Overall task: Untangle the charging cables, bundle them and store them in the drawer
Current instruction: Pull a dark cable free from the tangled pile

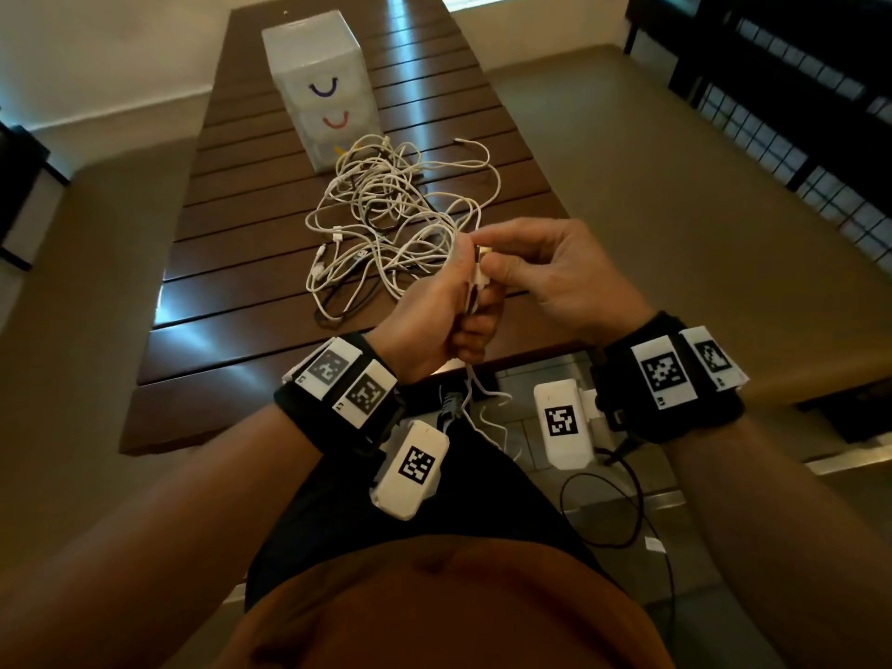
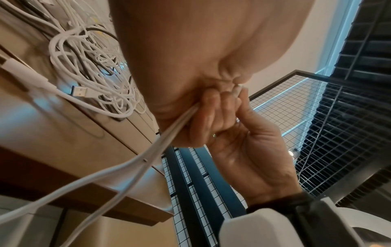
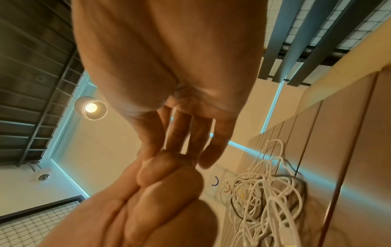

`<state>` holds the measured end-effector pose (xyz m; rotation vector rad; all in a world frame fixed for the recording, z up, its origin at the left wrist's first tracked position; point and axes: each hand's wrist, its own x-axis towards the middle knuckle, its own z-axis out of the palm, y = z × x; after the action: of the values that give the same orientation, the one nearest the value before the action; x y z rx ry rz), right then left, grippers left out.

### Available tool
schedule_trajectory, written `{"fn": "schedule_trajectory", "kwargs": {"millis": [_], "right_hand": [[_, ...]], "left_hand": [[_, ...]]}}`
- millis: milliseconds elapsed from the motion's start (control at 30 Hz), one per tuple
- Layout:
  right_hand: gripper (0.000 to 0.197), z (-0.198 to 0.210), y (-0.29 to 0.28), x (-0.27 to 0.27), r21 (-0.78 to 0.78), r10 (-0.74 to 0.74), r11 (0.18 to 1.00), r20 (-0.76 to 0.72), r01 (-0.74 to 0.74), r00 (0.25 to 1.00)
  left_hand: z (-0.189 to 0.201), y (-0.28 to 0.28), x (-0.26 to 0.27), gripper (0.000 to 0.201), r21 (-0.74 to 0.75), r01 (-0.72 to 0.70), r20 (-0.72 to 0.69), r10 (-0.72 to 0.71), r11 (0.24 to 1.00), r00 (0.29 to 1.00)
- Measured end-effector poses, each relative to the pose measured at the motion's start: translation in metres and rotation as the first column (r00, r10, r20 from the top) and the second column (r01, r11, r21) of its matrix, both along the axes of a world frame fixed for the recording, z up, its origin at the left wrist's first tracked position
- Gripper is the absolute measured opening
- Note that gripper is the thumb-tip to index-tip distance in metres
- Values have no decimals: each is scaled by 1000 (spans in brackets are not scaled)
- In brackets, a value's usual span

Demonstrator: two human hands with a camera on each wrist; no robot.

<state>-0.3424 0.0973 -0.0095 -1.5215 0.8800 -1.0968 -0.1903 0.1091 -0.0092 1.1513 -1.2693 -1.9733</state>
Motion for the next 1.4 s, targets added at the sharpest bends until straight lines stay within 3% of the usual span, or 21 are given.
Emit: {"fn": "schedule_trajectory", "kwargs": {"millis": [167,367,533,667,767,900,967,1000,1100,1133,1167,1267,1300,1333,1400], "right_hand": [[25,5,-2,9,47,-51,998,19,50,999],[26,0,-3,35,104,-89,991,30,85,996],[41,-6,4,80,414,-17,909,144,-44,989],[71,-5,4,97,397,120,913,-42,-93,992],[71,-20,1,100,388,180,919,-243,-75,953],[48,-50,2,73,392,275,917,-502,-67,820],[42,-61,0,57,517,419,849,-538,-106,731],[40,-63,0,52,580,518,802,-557,-142,649],[22,-52,-10,53,632,701,710,-672,-309,237],[14,-43,-16,58,613,691,710,-701,-346,177],[10,-34,-25,66,568,657,737,-728,-366,194],[13,-11,-62,104,337,447,892,-765,-302,464],[14,-8,-76,118,244,350,933,-779,-264,519],[16,-8,-90,132,159,262,960,-807,-232,529],[21,-18,-114,157,72,157,978,-867,-195,472]], "left_hand": [[-4,-2,10,60,-78,-159,-8,159,984,987],[4,2,29,47,-59,-179,-80,174,982,981],[9,1,35,58,-90,-391,-72,385,916,920],[4,5,48,51,-90,-503,-110,493,860,863],[2,-11,82,48,-82,-627,-229,598,774,768],[4,-30,149,50,-17,-766,-235,742,643,628],[0,-32,170,51,-34,-803,-185,786,595,590],[-3,-33,177,51,-51,-818,-169,802,573,573],[-7,-34,186,51,-77,-820,-152,806,568,572],[-8,-33,187,51,-80,-805,-137,794,587,593],[-9,-32,186,50,-78,-787,-123,777,612,617],[-11,-25,180,49,-64,-728,-123,719,682,684],[-11,-22,178,49,-60,-719,-125,710,692,693],[-12,-19,177,49,-52,-716,-126,707,696,696],[-14,-14,177,49,-32,-720,-129,712,693,691]]}}
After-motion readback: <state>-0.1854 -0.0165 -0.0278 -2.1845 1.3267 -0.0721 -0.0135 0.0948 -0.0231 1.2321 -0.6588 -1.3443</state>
